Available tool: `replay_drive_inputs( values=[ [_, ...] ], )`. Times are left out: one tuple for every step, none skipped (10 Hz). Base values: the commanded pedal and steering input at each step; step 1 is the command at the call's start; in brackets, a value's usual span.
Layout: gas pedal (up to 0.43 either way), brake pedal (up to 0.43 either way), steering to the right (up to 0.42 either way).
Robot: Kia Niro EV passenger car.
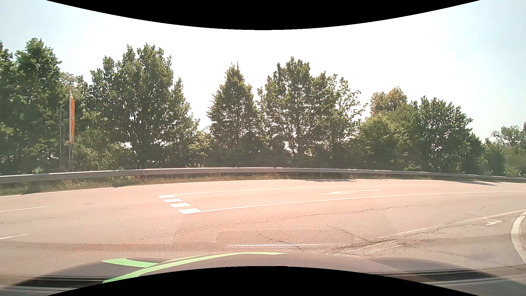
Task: Follow the waypoints while adhering to traffic rules and regulations
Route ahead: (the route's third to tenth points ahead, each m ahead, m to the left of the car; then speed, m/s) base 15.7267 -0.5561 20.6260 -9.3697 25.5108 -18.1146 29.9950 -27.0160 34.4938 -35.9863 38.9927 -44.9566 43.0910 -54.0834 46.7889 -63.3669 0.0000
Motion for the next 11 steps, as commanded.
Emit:
replay_drive_inputs(
  values=[
    [0.000, 0.293, 0.151],
    [0.000, 0.293, 0.151],
    [0.000, 0.293, 0.151],
    [0.000, 0.293, 0.151],
    [0.000, 0.293, 0.151],
    [0.000, 0.293, 0.151],
    [0.000, 0.293, 0.151],
    [0.000, 0.293, 0.151],
    [0.000, 0.293, 0.151],
    [0.000, 0.293, 0.151],
    [0.000, 0.293, 0.151]
  ],
)
